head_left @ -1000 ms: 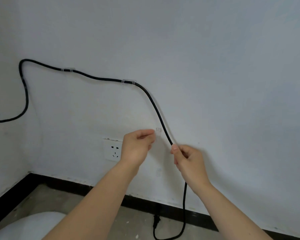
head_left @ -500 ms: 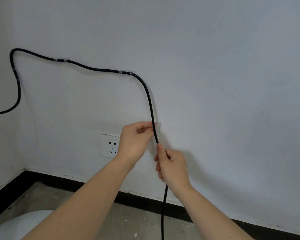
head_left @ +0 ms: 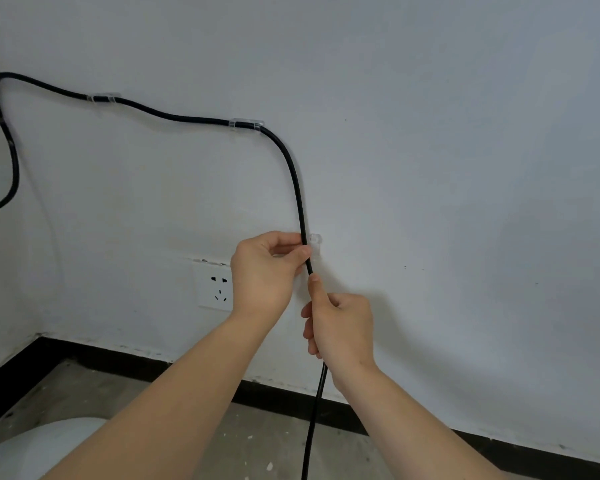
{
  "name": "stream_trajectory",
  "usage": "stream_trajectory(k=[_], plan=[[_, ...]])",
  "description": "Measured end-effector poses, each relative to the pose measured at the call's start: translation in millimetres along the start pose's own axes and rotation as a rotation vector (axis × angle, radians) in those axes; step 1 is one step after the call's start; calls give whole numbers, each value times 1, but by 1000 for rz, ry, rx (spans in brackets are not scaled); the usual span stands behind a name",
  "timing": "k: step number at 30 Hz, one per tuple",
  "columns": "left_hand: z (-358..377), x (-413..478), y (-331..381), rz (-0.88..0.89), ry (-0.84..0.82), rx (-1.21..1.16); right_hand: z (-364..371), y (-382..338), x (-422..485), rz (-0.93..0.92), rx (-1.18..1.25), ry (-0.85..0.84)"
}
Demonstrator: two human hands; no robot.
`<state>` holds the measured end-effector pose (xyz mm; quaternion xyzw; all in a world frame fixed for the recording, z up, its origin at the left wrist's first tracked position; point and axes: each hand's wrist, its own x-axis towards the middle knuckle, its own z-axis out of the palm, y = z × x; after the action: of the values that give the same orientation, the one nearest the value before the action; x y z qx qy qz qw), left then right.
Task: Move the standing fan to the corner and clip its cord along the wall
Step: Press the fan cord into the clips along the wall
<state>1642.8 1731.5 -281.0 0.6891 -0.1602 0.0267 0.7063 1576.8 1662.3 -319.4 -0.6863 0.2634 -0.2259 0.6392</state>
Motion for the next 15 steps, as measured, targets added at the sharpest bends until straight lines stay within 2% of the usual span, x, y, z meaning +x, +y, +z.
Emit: stream_trajectory(k=[15], plan=[[7,-3,8,13,50,123,-14,-19,6,-99,-134,29]])
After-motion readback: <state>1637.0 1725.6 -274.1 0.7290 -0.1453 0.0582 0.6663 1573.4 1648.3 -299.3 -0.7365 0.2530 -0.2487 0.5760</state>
